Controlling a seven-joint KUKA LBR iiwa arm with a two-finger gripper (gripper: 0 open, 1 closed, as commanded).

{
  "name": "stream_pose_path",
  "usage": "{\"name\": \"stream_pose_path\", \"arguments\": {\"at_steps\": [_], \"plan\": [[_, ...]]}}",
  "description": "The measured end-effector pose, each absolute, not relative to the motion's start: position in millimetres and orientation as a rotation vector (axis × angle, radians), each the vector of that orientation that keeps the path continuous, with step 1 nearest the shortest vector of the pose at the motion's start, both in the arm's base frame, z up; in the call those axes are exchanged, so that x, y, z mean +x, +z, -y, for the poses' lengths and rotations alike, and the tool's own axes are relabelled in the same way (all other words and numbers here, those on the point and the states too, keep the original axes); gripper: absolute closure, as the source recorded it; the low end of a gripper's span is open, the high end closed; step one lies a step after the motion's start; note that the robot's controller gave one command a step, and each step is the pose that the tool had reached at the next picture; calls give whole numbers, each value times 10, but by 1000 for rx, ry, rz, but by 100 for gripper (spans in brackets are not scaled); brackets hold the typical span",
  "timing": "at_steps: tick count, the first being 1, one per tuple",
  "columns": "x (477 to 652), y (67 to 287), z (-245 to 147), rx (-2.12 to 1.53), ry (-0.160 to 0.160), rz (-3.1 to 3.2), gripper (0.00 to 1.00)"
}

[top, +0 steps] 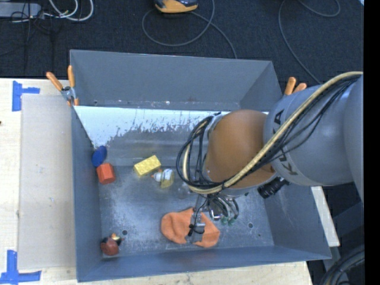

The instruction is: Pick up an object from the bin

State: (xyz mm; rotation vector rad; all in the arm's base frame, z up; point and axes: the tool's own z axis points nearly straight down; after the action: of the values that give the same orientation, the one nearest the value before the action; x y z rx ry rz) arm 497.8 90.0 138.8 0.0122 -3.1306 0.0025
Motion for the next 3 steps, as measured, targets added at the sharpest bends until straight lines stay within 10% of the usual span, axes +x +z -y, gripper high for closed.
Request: {"name": "stream_pose_path", "arguments": {"at_steps": [1,2,3], "plan": [[5195,897,-783,-41,2,3134,0],[4922,687,-680,-155,4,3123,0],[4964,697,-776,-5,2,3133,100]]}}
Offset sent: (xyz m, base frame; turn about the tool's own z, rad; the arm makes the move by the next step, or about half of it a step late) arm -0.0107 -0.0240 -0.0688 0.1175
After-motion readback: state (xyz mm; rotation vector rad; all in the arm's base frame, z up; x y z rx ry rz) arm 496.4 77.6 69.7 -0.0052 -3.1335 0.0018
